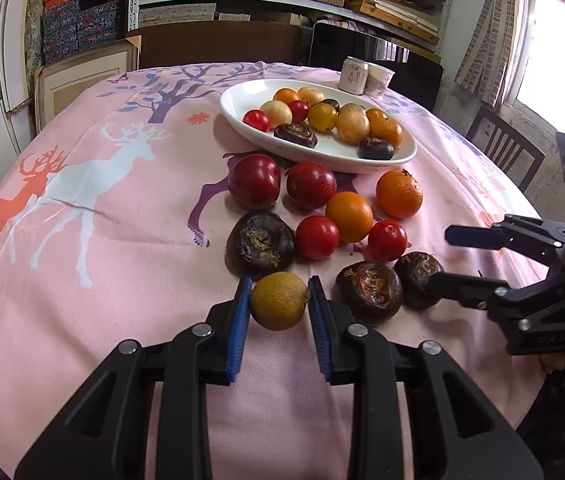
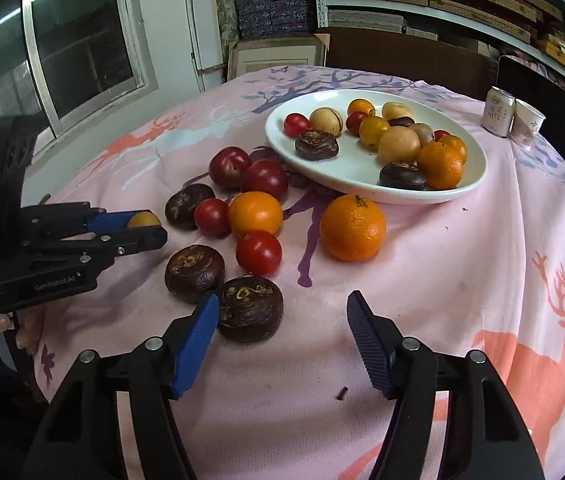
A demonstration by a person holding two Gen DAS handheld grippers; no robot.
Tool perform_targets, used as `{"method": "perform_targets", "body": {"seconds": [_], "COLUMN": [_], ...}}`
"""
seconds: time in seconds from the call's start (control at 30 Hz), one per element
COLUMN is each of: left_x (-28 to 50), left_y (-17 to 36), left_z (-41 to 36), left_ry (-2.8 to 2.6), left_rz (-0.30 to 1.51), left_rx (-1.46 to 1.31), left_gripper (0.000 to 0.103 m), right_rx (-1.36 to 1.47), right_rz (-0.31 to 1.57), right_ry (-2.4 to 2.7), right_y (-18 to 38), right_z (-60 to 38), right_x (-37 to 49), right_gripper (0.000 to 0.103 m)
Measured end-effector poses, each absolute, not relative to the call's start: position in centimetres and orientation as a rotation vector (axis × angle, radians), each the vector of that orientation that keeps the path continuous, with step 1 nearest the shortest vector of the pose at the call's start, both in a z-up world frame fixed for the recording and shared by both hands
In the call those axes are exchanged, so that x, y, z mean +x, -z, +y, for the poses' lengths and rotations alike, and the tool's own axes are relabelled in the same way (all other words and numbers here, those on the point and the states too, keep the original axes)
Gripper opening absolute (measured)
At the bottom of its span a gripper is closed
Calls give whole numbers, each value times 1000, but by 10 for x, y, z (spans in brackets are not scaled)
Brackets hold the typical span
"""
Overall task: Organize fruits
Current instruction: 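Grasp a dark brown fruit with the right tool while the left tool holds the lemon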
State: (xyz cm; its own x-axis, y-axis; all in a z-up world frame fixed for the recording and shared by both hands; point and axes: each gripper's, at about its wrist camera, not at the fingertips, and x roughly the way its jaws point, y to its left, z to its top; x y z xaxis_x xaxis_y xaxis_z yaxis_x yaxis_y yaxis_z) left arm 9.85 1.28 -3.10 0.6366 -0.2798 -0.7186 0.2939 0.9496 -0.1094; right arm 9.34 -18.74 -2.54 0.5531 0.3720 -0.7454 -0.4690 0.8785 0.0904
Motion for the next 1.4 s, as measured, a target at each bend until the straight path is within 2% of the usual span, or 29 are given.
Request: {"method": "perform_targets", "body": {"seconds": [0.13, 0.37, 0.47, 0.57, 0.77, 0.8, 0.83, 0.87, 0.9, 1.03, 1.13, 1.2, 1.27, 1.4], "left_x": [99, 98, 98, 98, 98, 98, 98, 98, 98, 99, 99, 99, 99, 99], "left_y": [32, 32, 33, 33, 33, 34, 34, 34, 34, 35, 35, 35, 35, 35], "left_z": [14, 13, 13, 13, 13, 13, 12, 12, 12, 12, 12, 13, 12, 13], "left_ry": [330, 338, 340, 341, 343, 344, 344, 344, 344, 345, 346, 348, 349, 348], "left_rz": [818, 813, 814, 815, 818, 819, 820, 820, 820, 824, 824, 825, 826, 824], "left_rx": [15, 16, 14, 14, 13, 12, 12, 12, 12, 11, 11, 10, 10, 11], "left_gripper": [28, 28, 28, 28, 28, 28, 28, 28, 28, 28, 28, 28, 28, 28], "right_rx": [-128, -144, -136, -147, -144, -168, -202, -233, -251, -306, -303, -274, -247, -238], "right_rz": [867, 899, 919, 920, 931, 926, 929, 919, 895, 868, 901, 913, 922, 912], "right_ry": [-526, -550, -571, -565, -554, -546, -521, -486, -468, -452, -478, -486, -499, -505], "right_y": [26, 29, 32, 33, 33, 33, 33, 32, 30, 27, 33, 34, 34, 35], "right_z": [-178, -169, -165, -163, -169, -167, -166, -166, -168, -166, -164, -166, -168, -167], "right_x": [94, 93, 93, 92, 92, 92, 92, 91, 89, 89, 92, 95, 97, 95], "right_gripper": [58, 58, 51, 39, 39, 43, 62, 70, 74, 74, 63, 62, 53, 46]}}
